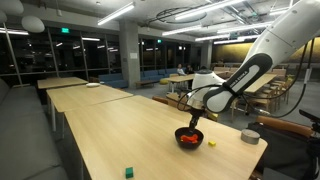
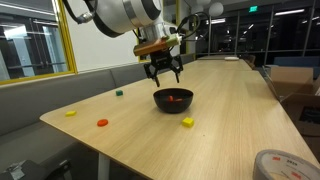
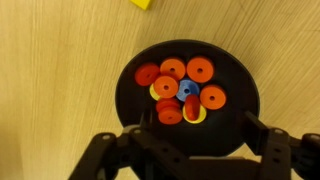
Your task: Put the orange discs in the bowl
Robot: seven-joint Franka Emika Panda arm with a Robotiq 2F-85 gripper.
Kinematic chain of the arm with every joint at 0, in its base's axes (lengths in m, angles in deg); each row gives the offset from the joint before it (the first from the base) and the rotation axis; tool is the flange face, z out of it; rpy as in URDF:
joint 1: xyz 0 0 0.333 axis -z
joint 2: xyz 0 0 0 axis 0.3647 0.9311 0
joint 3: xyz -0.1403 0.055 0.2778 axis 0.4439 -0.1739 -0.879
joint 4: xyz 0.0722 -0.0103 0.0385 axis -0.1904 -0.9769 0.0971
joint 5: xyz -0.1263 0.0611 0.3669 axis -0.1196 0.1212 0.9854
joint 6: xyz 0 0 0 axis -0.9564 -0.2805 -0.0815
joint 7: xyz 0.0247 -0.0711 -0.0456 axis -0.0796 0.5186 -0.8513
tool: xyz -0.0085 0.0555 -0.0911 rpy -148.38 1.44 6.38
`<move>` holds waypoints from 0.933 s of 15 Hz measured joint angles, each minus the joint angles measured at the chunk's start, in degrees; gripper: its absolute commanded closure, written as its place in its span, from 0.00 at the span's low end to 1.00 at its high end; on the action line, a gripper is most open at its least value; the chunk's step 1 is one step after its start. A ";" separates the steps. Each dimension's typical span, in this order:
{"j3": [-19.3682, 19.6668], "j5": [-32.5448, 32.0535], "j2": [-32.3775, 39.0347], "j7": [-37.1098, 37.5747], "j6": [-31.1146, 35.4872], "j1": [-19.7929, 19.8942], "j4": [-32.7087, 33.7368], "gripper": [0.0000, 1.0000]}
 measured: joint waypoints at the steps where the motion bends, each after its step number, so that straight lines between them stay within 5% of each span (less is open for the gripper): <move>1: -0.12 0.13 0.10 -0.38 -0.67 -0.07 -0.01 0.00; 9: -4.75 6.00 -3.03 -4.36 -10.94 -4.45 -6.15 0.00; 14: -7.14 15.38 -7.34 -4.35 -9.19 -8.00 -16.37 0.00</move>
